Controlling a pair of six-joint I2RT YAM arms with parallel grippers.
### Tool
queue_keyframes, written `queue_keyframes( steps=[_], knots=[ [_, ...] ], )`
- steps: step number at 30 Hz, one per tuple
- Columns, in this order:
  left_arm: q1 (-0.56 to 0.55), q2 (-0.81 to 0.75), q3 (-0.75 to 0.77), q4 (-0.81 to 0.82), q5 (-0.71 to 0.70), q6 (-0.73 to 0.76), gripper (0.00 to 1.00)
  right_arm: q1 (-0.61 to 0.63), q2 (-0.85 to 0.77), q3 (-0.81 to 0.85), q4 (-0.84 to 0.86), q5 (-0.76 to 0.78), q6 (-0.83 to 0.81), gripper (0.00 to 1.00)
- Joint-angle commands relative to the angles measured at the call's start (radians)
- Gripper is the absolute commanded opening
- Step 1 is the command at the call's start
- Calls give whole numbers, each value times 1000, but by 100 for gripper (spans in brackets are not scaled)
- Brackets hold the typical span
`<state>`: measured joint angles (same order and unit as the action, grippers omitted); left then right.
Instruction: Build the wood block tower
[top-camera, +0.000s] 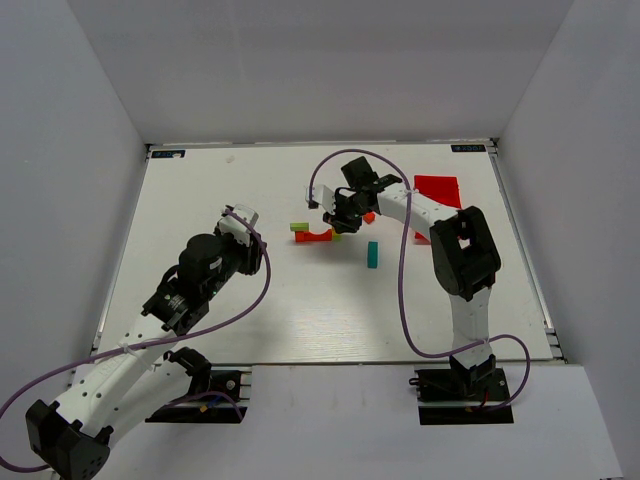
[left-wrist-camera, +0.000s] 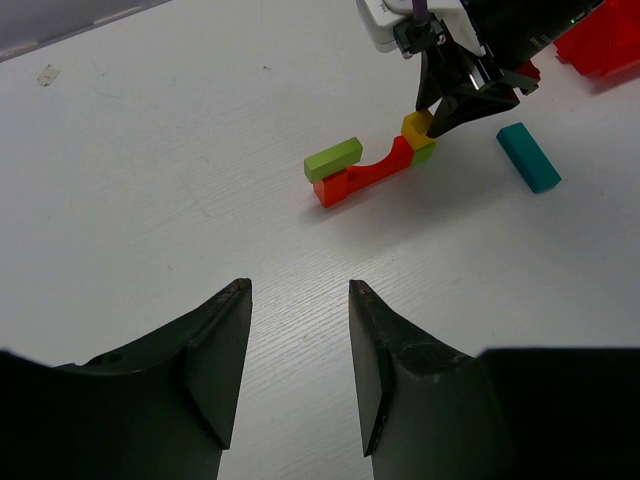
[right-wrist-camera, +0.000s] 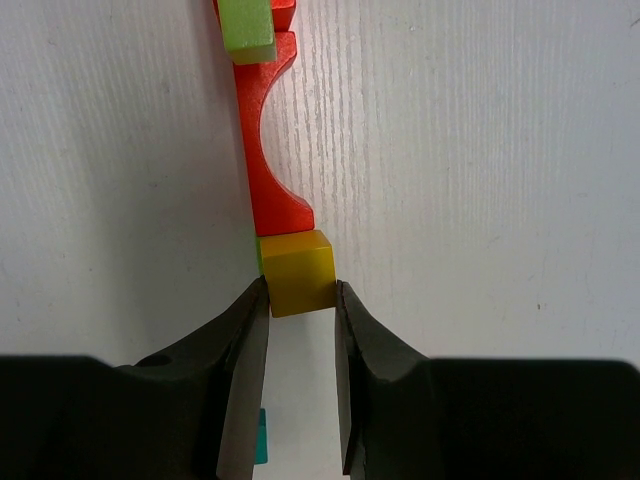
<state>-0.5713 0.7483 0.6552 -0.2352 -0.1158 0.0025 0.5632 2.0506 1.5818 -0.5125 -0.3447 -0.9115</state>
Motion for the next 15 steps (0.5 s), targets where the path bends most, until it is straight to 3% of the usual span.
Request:
queue_keyframes(
  steps=[1, 15],
  knots=[
    [2, -4, 7, 0, 4, -1, 54, 1, 6, 15, 32, 0, 20, 15],
    [2, -4, 7, 0, 4, -1, 54, 0, 3, 12, 26, 0, 26, 15]
  ],
)
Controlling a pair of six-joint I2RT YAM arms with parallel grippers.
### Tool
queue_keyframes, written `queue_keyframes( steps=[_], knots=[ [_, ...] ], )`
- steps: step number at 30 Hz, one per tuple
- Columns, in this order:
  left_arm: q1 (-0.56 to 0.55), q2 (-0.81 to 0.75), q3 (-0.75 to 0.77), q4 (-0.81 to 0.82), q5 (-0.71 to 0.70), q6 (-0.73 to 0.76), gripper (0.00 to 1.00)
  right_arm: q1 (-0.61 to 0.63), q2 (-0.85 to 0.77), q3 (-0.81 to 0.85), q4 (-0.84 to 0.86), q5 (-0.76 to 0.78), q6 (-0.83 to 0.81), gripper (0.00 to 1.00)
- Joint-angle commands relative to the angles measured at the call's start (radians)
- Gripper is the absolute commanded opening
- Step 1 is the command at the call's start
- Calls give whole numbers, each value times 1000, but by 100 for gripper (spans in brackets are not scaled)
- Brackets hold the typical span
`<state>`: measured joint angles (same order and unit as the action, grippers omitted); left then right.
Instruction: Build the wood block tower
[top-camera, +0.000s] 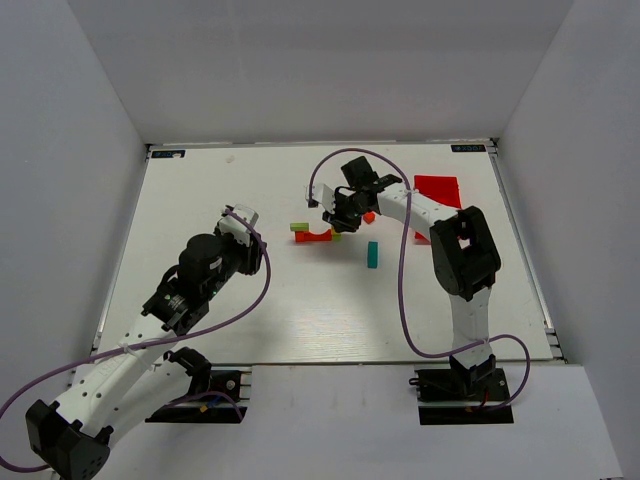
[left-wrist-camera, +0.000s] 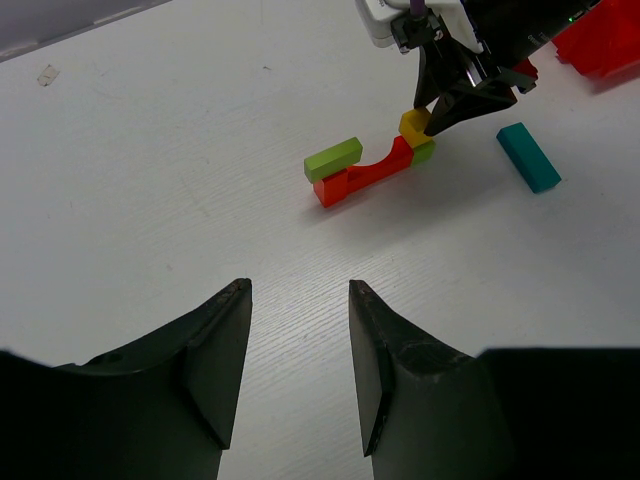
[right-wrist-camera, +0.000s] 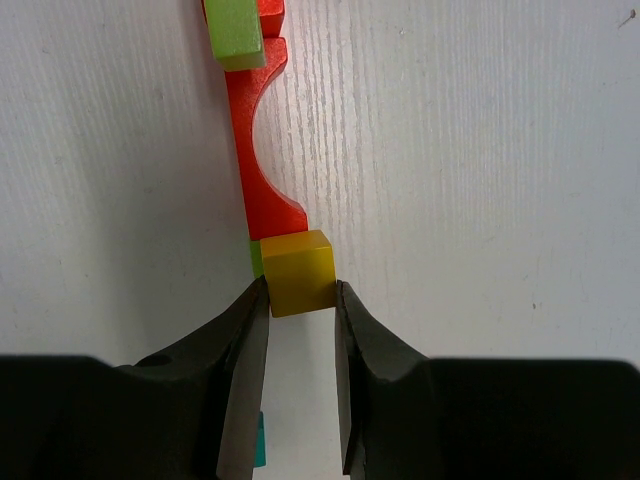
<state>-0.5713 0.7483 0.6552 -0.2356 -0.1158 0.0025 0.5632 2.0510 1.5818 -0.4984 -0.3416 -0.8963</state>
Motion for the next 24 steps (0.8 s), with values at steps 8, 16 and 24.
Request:
queue_keyframes(
  steps=[8, 16, 24],
  knots=[
    [2, 5, 7, 1, 4, -1, 54, 0, 3, 7, 9, 0, 14, 18],
    [2, 5, 7, 1, 4, -1, 54, 0, 1, 0, 12, 1, 14, 24],
    [2, 5, 7, 1, 4, -1, 54, 0, 1, -3, 15, 6, 16, 30]
  ],
)
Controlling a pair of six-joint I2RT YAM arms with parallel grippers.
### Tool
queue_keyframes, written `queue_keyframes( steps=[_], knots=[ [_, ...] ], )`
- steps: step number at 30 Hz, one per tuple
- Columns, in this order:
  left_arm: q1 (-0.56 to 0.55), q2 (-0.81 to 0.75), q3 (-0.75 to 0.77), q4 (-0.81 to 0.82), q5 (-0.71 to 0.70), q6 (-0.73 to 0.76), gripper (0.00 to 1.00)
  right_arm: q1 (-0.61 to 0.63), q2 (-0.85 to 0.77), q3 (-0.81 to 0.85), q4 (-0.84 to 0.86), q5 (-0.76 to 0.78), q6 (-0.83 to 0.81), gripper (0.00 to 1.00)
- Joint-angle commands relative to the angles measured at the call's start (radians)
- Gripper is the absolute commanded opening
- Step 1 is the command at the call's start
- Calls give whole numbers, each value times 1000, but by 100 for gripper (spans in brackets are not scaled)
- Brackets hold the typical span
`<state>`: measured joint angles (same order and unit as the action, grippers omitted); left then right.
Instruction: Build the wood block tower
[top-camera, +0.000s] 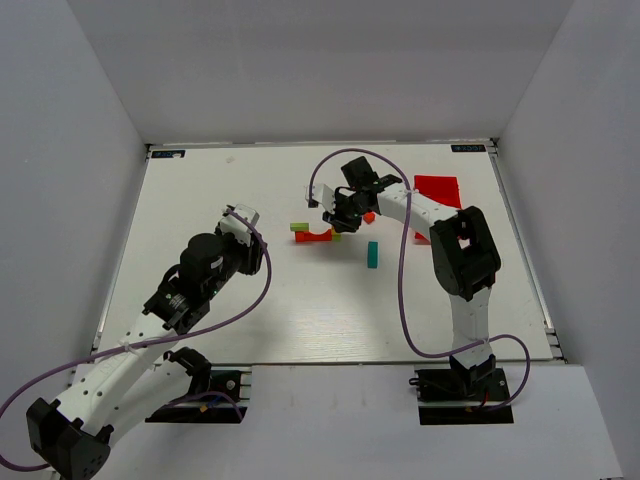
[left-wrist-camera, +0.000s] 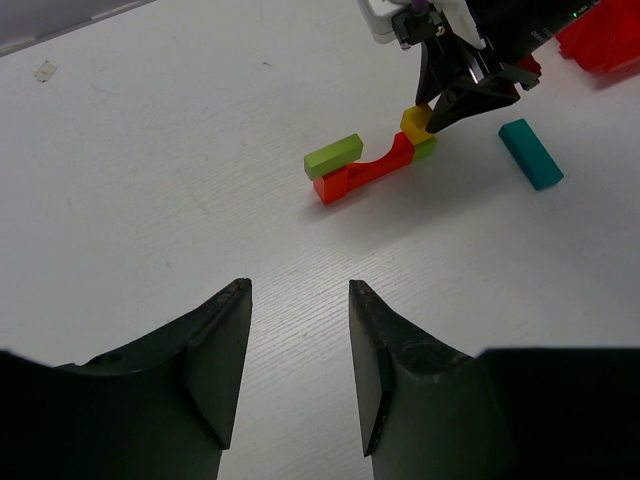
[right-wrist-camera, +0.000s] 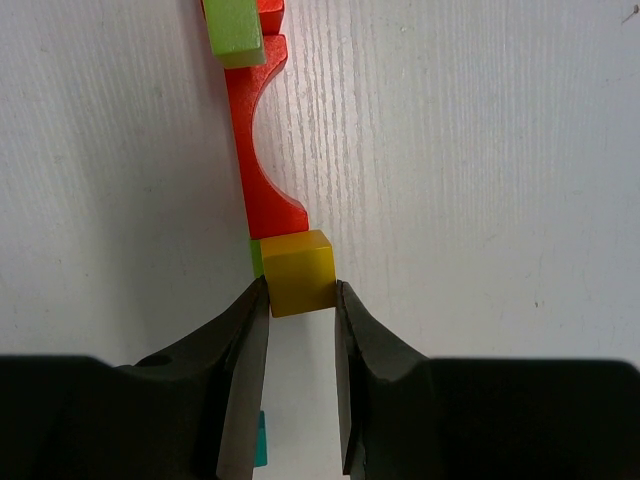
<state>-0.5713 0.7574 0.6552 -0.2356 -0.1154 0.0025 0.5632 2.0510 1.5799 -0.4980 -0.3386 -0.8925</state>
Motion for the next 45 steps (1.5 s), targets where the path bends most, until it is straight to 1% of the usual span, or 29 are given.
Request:
queue_keyframes(
  steps=[1, 5, 6, 8, 10, 11, 13, 15, 16, 17, 18, 20, 21, 25, 29, 35, 38, 41, 43, 45],
  knots=[
    [2, -4, 7, 1, 3, -1, 54, 3, 3, -1, 15, 1, 12, 32],
    [2, -4, 7, 1, 3, -1, 54, -5, 3, -4, 12, 4, 13, 35],
    [2, -4, 7, 1, 3, -1, 54, 0, 3, -6, 13, 3, 12, 39],
    [2, -4, 7, 1, 3, -1, 54, -2, 3, -4, 12, 3, 10, 39],
    [2, -4, 7, 1, 3, -1, 54, 3, 0, -8, 12, 4, 7, 43],
    [2, -4, 7, 1, 3, -1, 54, 1, 3, -8, 10, 6, 9, 43],
    [2, -4, 7, 1, 3, -1, 54, 0, 1, -8, 9, 4, 7, 49],
    [2, -4, 7, 1, 3, -1, 54, 1, 0, -11, 9, 3, 7, 50],
    [2, -4, 7, 1, 3, -1, 54, 1, 3, -9, 9, 1, 6, 55],
    [2, -4, 7, 1, 3, -1, 54, 0, 0, -8, 9, 1, 7, 55],
    [2, -4, 7, 1, 3, -1, 54, 0, -2, -9, 7, 1, 7, 57],
    [2, -4, 7, 1, 3, -1, 54, 1, -2, -9, 9, 0, 9, 81],
    [2, -4, 7, 1, 3, -1, 54, 0, -3, -11, 12, 0, 9, 90],
    [2, -4, 7, 1, 3, -1, 54, -3, -14, -18, 24, -8, 10, 90],
    [2, -4, 7, 1, 3, -1, 54, -6, -58, -37, 24, -11, 7, 90],
    [2, -4, 7, 1, 3, -1, 54, -31, -176, -58, 39, 4, 10, 90],
    [2, -4, 7, 1, 3, -1, 54, -59, -270, -84, 56, -8, 15, 90],
    [2, -4, 7, 1, 3, -1, 54, -92, -310, -104, 72, -11, 29, 90],
    [2, -4, 7, 1, 3, -1, 54, -115, -307, -115, 87, 2, 79, 90],
    [2, -4, 7, 1, 3, -1, 54, -138, -264, -98, 113, 45, 162, 90]
  ],
)
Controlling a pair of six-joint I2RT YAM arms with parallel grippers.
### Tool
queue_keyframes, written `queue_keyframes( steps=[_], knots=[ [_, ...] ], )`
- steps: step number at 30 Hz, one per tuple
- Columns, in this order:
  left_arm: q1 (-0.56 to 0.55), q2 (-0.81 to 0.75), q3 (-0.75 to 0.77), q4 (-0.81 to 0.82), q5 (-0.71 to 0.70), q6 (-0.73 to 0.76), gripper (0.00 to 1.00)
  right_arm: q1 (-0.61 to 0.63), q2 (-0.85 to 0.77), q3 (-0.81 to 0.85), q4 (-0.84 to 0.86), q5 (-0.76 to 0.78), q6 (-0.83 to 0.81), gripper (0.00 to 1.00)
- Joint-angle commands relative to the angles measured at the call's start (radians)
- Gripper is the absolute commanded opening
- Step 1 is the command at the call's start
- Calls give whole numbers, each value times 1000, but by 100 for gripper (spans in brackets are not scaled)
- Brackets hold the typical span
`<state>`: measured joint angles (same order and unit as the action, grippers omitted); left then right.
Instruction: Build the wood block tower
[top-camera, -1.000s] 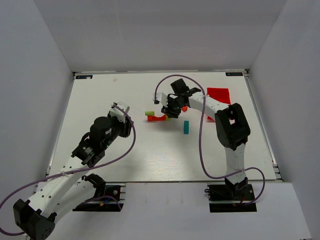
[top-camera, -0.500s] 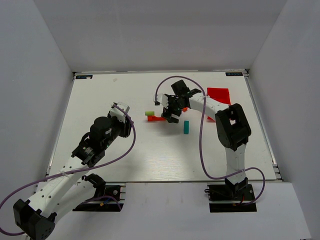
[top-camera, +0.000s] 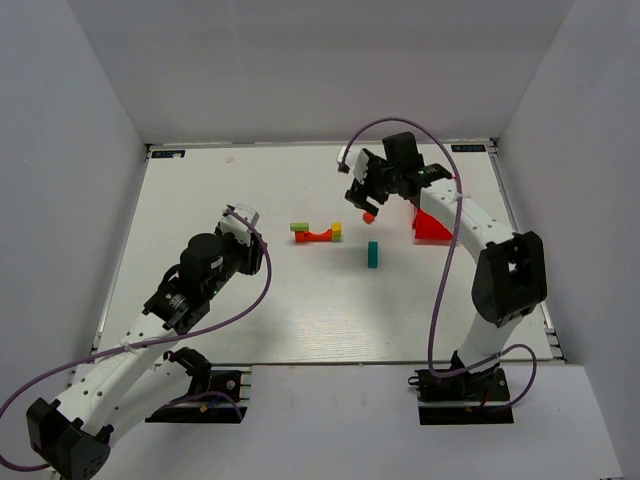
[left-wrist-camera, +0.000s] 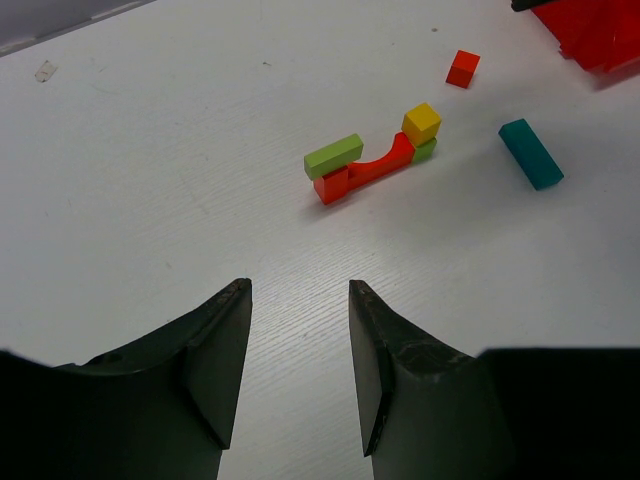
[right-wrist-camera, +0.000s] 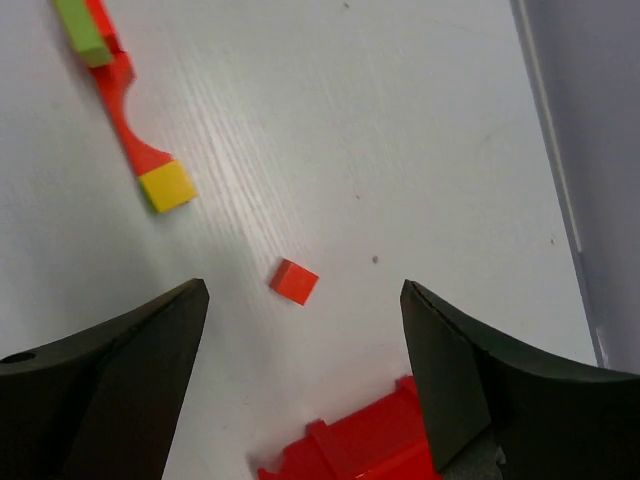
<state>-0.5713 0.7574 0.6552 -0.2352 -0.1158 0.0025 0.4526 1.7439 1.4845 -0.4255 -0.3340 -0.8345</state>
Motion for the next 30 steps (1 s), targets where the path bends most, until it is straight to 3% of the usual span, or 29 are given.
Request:
queue_keyframes(
  steps=[1, 3, 4, 5, 6, 7, 10, 14, 18, 30],
  knots=[
    [2, -4, 7, 0, 4, -1, 54, -32, 83, 50, 44, 99, 142, 82],
    [2, -4, 7, 0, 4, -1, 54, -57, 205, 110, -34, 121, 215, 57],
    [2, -4, 7, 0, 4, -1, 54, -61, 238, 220, -60, 125, 233, 21],
    [2, -4, 7, 0, 4, -1, 54, -68, 300, 256, -152, 118, 279, 15],
    [2, -4, 7, 0, 4, -1, 54, -75, 356, 288, -177, 116, 287, 15],
    [2, -4, 7, 0, 4, -1, 54, -77, 373, 334, -188, 116, 302, 21],
    [2, -4, 7, 0, 4, -1, 54, -77, 407, 321, -144, 157, 308, 53],
    [2, -4, 7, 0, 4, -1, 54, -80, 433, 313, -116, 196, 307, 67],
    [2, -4, 7, 0, 4, -1, 54, -83, 442, 309, -122, 187, 310, 72],
    [2, -4, 7, 0, 13, -1, 54, -86, 365, 276, -150, 122, 269, 67]
  ],
)
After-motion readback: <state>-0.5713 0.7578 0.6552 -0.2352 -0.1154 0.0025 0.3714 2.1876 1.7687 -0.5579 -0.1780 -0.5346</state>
